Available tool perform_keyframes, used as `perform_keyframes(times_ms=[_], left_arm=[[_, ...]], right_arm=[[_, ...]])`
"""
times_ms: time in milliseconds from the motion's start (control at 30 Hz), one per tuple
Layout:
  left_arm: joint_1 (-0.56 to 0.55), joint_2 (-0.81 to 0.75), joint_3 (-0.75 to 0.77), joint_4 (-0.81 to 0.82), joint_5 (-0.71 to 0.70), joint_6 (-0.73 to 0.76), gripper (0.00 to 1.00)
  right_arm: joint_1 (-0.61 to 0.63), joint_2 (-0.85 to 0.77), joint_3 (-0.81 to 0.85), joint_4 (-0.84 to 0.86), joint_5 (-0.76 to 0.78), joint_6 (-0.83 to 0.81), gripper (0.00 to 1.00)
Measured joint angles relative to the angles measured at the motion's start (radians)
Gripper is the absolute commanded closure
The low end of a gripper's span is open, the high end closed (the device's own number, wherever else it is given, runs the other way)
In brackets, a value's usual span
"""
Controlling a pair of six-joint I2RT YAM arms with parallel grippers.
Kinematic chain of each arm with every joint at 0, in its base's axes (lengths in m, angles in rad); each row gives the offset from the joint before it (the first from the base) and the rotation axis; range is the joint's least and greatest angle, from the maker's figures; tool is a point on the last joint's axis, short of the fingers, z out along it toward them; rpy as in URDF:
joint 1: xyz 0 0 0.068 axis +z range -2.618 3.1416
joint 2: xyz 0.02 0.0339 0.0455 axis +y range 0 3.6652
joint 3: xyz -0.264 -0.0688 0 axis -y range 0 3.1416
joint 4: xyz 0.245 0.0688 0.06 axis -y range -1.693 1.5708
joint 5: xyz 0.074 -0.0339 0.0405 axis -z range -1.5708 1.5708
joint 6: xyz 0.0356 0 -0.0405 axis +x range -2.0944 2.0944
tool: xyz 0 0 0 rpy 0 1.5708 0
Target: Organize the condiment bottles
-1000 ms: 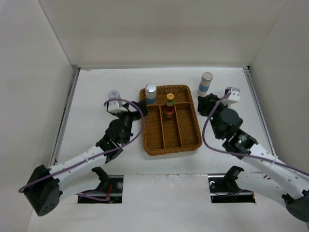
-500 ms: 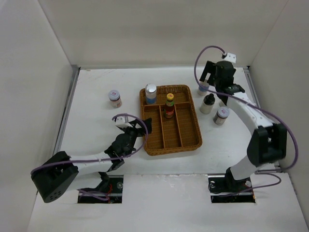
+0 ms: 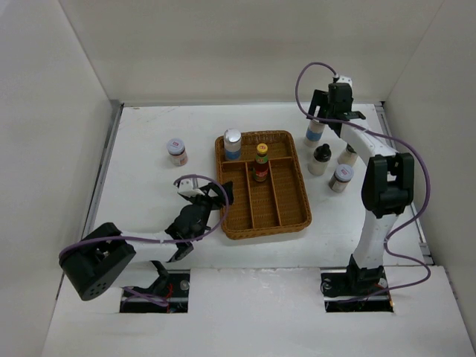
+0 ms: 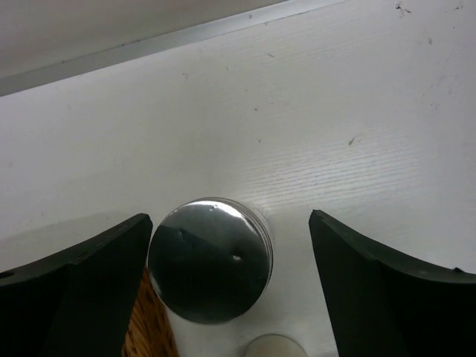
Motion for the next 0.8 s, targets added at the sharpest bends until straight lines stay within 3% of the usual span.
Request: perform_keyframes(times_ms=[67, 233, 333, 533, 800], left_arm=[[0.008, 0.0, 0.0, 0.01, 0.0, 0.0, 0.1], [0.014, 0.008, 0.0, 0.019, 0.001, 0.0, 0.1], [0.014, 0.013, 0.0, 0.021, 0.003, 0.0, 0.1], [0.014, 0.013, 0.0, 0.026, 0.004, 0.0, 0.1], [0.014, 0.014, 0.0, 0.029, 0.005, 0.0, 0.1]], right_arm=[[-0.004, 0.011, 0.013, -0.002, -0.003, -0.005, 0.21], [-0.002, 0.013, 0.015, -0.011, -0.016, -0.009, 0.32], [0.001, 0.013, 0.016, -0.017, -0.017, -0.016, 0.47], [0.003, -0.021, -0.02, -0.011, -0.001, -0.012, 0.51], [0.066, -0.241, -0.099, 0.021, 0.063, -0.023, 0.51]])
